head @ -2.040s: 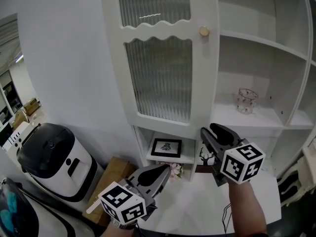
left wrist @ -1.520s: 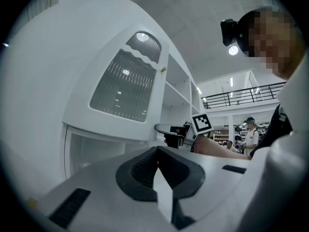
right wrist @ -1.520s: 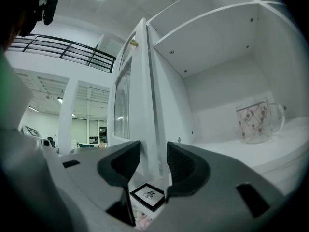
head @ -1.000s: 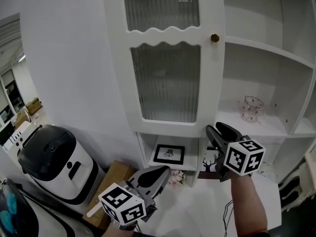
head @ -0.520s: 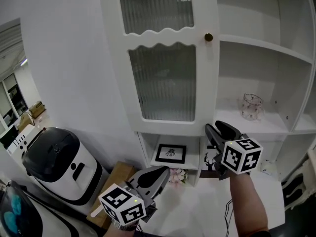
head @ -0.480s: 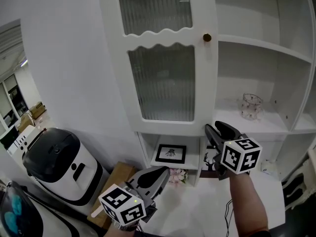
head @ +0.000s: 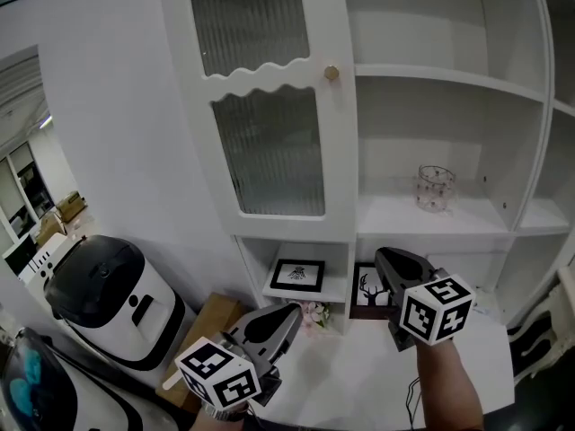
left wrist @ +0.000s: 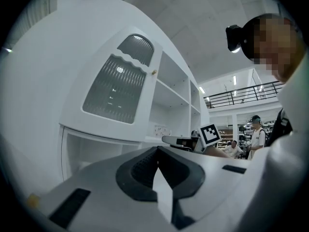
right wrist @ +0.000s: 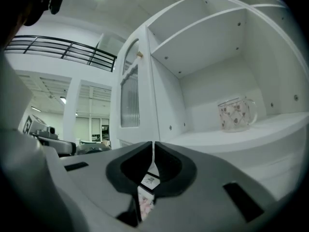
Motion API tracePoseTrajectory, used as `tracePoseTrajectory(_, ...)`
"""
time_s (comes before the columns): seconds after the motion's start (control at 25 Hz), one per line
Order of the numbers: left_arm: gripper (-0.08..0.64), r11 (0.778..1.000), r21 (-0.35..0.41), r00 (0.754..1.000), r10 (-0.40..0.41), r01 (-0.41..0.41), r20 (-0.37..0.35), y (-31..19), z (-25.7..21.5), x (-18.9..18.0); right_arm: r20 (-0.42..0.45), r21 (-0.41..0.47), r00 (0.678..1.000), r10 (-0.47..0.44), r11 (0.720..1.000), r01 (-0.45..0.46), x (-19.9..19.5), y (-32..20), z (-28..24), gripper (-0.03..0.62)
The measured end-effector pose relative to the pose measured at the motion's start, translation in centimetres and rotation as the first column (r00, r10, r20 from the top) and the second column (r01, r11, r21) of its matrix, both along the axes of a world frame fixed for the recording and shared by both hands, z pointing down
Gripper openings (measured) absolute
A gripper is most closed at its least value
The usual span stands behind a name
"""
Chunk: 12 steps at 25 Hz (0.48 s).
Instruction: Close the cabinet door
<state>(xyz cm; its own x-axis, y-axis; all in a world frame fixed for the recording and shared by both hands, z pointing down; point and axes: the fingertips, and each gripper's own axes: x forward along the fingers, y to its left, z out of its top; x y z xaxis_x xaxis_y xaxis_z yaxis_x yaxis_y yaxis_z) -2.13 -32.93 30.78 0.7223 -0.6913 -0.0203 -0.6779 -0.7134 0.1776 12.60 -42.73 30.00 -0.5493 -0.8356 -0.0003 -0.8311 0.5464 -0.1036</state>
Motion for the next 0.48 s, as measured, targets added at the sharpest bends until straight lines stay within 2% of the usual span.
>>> tracePoseTrajectory(0.16, 0.006, 1.000, -0.015, 1.000, -0.007, 0.007, -0.005, 1.6, 0.3, 2.4, 0.005, 0.026, 0.997, -0.076, 0.997, 0.076, 1.0, 4.2, -0.5, 0.014)
tracePoseTrajectory(0.48, 0.006, 0.998, 0.000, 0.998, -0.064, 0.064, -0.015, 5.9, -0.3, 6.7, -0.007, 0.043, 0.989, -0.149, 0.988, 0.149, 4.3, 11.3, -0.5, 0.012)
